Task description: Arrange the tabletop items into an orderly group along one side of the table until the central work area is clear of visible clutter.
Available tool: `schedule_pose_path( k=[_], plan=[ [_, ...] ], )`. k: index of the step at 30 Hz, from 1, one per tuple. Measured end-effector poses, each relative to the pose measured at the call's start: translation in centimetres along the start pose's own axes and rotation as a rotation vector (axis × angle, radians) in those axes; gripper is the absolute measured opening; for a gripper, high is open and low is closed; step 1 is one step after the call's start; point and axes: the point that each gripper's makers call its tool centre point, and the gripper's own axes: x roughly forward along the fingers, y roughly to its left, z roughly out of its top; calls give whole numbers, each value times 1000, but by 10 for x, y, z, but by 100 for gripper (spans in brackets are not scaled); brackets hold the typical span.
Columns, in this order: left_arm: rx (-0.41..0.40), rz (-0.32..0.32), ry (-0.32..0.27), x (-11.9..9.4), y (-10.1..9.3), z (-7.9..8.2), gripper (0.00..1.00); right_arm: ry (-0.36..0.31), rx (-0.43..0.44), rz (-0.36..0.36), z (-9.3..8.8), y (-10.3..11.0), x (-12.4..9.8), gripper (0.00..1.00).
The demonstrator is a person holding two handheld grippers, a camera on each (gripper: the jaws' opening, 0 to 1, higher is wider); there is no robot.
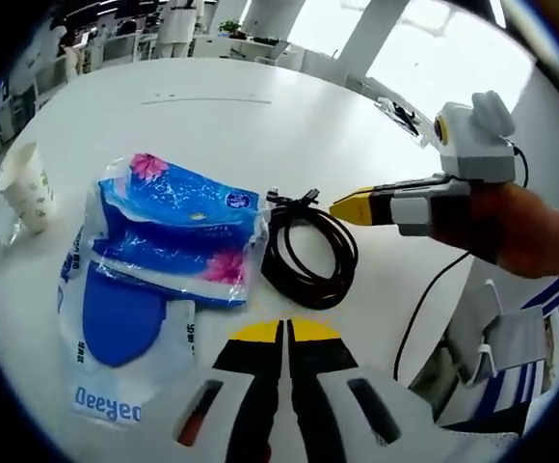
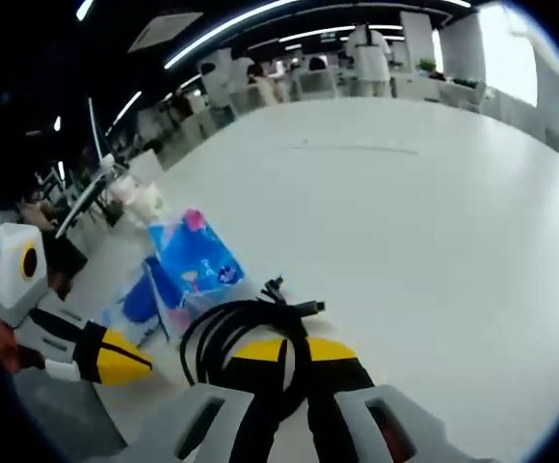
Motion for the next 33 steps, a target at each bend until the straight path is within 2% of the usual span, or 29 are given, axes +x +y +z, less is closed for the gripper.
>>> schedule_pose_path(
  k=[12,21,33],
  plan=[
    [-8,20,-19,-12,6,-1,0,-40,64,3,-6,17,-7,4],
    [-48,22,-43,-26,12,-16,0,-59,85,18,-12,39,-8,5],
    [-133,92,-100,-49,50,-14,0,-56,98,47,-26,75,-4,8]
  ],
)
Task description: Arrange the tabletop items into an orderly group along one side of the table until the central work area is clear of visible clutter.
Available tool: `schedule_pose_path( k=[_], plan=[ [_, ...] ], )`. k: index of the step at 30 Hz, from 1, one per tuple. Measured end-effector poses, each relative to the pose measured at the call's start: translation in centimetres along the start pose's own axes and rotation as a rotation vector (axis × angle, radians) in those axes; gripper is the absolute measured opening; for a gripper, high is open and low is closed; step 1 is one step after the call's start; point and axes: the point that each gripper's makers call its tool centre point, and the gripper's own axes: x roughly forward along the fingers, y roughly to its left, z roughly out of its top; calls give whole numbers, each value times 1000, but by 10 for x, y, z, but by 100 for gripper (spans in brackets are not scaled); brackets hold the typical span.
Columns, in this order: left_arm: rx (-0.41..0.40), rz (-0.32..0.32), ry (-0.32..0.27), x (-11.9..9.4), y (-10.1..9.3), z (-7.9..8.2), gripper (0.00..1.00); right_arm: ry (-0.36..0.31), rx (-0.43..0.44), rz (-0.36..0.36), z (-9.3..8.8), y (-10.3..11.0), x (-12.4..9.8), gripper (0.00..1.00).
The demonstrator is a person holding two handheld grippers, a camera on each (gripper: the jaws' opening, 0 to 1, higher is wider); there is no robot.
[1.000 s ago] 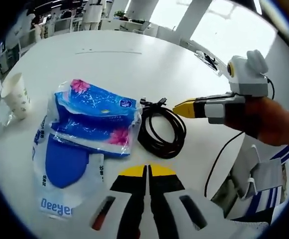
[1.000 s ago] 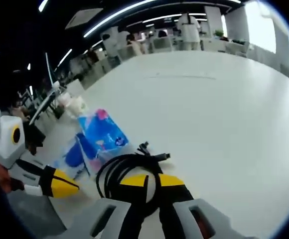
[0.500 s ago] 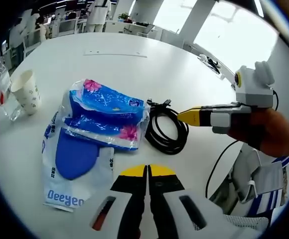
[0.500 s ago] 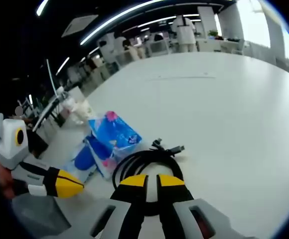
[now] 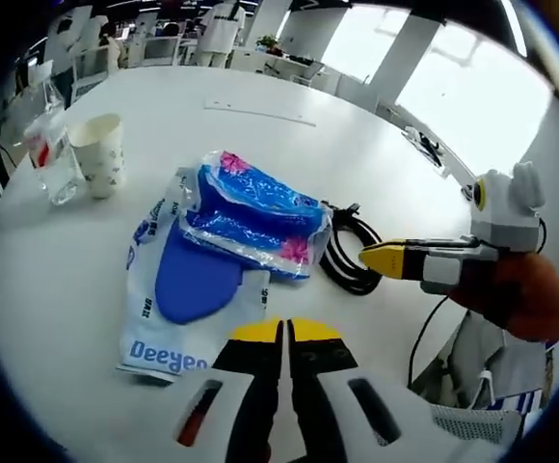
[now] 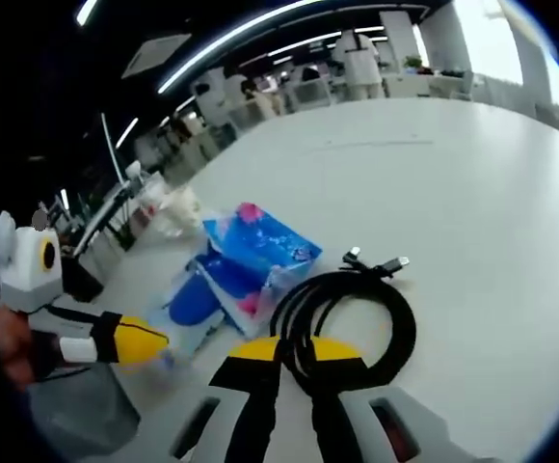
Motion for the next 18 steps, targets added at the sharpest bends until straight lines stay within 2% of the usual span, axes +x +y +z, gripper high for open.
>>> schedule_pose_path(
  k=[5,8,18],
  plan=[
    [-2,17,-7,-2,6,3,0,-12,10,14,1,10,-2,11],
    [-7,24,-26,-3,10,11,1,-16,3,28,2,16,-2,13],
    [-19,51,-52,2,20,24,4,-23,46,24,1,23,0,16]
  ],
)
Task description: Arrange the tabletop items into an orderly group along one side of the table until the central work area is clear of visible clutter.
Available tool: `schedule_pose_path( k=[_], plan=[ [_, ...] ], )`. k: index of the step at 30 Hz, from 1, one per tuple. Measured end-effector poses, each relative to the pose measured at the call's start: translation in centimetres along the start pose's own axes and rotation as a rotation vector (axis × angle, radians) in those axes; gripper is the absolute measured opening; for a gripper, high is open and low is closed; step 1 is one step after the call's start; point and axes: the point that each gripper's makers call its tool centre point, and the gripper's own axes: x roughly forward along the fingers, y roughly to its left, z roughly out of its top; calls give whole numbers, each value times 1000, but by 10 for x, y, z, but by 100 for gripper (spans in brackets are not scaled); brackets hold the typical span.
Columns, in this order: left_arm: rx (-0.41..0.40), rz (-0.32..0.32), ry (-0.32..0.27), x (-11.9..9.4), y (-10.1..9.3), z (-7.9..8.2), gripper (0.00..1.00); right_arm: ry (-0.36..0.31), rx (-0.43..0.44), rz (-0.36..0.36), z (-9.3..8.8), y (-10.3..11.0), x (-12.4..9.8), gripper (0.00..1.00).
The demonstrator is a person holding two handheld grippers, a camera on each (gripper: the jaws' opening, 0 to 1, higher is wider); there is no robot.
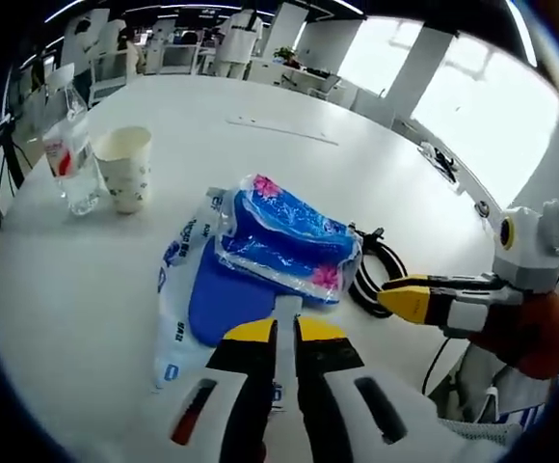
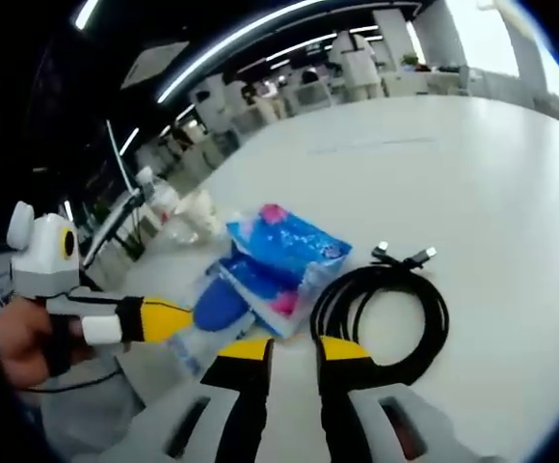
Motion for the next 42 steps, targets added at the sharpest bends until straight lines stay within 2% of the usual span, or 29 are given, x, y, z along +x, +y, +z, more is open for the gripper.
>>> schedule_pose_path(
  k=[10,20,25,30,42],
  plan=[
    [-16,4,-48,2,8,15,9,11,34,-7,-4,3,0,17],
    [-58,30,-59,8,24,12,11,2,37,-37,-1,-5,0,16],
    [-99,45,-85,14,36,23,12,1,57,-37,-2,-5,7,17],
    [-99,44,-110,18,42,36,13,-7,49,-40,2,-1,12,18],
    [-87,25,-118,35,47,52,15,-13,65,-66,17,-13,19,18]
  ],
)
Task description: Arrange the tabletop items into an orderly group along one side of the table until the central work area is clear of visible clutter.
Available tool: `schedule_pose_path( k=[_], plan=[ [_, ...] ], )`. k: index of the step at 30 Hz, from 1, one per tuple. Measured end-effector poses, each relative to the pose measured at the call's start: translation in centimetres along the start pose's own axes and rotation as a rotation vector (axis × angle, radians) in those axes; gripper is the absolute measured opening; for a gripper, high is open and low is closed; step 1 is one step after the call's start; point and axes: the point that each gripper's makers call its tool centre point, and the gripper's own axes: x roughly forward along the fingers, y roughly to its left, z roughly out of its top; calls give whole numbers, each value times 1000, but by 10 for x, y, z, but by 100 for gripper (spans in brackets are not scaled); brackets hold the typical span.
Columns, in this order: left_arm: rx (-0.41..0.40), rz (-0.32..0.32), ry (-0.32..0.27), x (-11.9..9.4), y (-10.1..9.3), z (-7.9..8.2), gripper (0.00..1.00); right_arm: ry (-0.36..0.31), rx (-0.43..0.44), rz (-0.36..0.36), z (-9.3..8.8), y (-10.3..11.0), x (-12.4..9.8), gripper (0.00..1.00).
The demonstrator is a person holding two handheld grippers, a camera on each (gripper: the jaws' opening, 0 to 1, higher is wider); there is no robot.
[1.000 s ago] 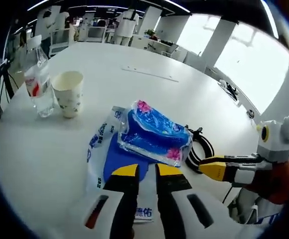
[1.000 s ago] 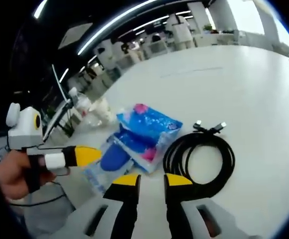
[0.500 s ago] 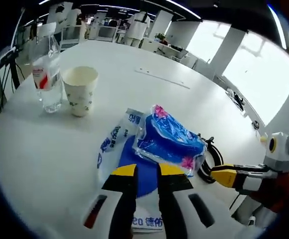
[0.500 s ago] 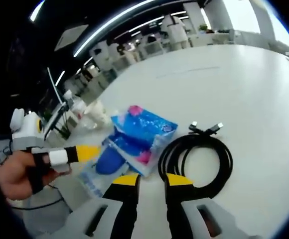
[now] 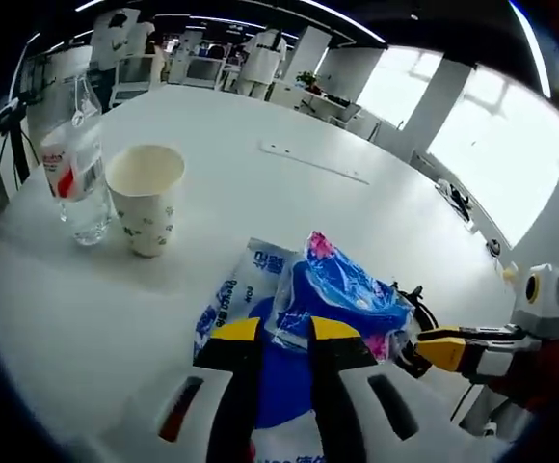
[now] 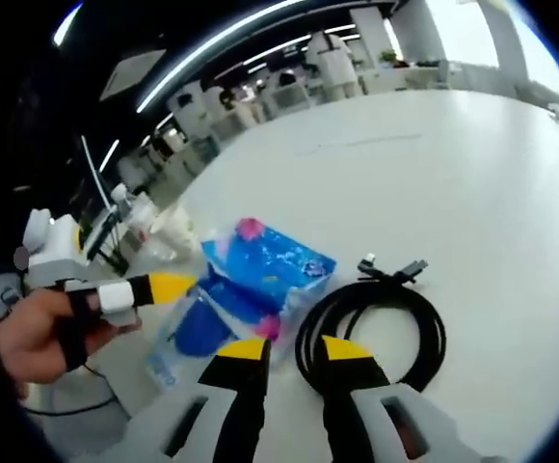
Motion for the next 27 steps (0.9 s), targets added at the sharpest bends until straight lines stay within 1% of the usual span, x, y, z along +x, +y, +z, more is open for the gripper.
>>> schedule_pose_path(
  k=[3,6,8,10,12,14,16,18,20,27],
  plan=[
    [-32,-12,-1,4,0,3,14,-5,6,2,2,2,5,17],
    [-21,-12,7,9,-2,6,12,-7,19,11,3,4,11,17],
    [-35,-11,12,12,1,6,12,-1,38,4,3,2,17,16],
    [-45,-5,13,12,3,6,9,1,49,3,4,2,19,15],
    [-47,-3,15,12,4,5,5,5,46,-3,5,1,21,12],
    [-44,-2,19,12,4,4,4,7,61,1,6,0,22,8],
    [-40,-3,22,12,4,3,2,-3,81,22,9,2,22,1],
    [-45,-9,21,13,3,3,0,-6,80,22,11,3,22,1],
    [-53,-16,16,13,1,5,0,-1,59,20,12,2,23,1],
    [-77,-31,-4,10,-2,12,0,-6,61,35,17,1,21,0]
  ],
)
